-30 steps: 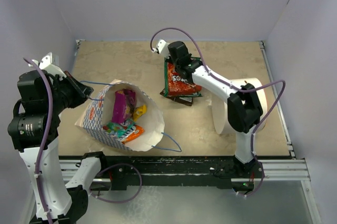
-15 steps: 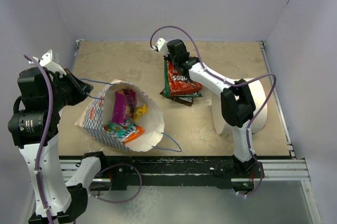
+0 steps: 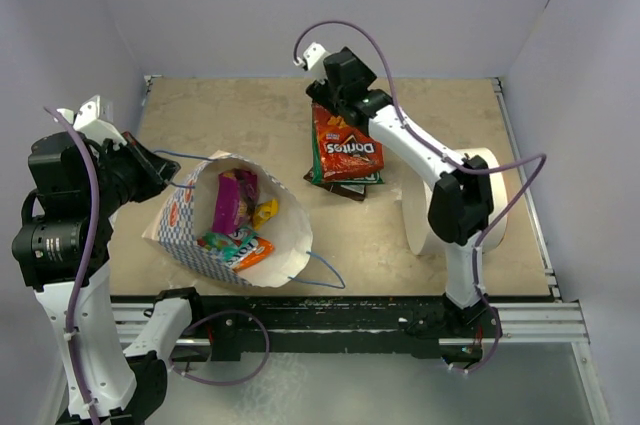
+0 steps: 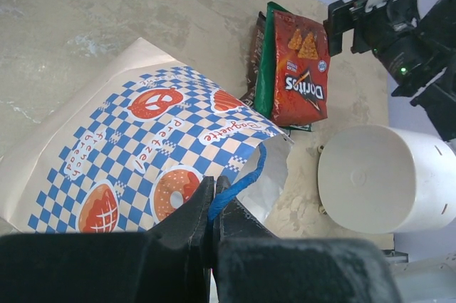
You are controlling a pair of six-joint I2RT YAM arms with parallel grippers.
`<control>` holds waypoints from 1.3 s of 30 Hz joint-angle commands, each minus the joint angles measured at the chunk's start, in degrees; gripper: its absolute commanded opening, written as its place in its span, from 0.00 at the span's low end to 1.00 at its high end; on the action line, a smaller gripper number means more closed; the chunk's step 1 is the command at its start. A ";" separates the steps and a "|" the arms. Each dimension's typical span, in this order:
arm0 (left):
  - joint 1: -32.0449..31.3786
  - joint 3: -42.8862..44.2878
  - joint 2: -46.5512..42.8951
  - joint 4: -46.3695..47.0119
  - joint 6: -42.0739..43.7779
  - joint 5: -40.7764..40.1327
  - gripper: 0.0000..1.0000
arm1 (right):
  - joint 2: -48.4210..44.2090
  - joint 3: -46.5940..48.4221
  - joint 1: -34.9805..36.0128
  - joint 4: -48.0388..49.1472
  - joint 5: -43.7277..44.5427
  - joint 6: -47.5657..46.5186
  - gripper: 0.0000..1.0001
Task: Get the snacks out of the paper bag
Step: Place the snack at the center of the board, then take out the snack from the paper bag.
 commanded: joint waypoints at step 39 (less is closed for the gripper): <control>-0.04 1.76 -0.49 2.45 6.31 5.78 0.00 | -20.22 -25.62 33.57 2.48 -37.29 -46.05 0.99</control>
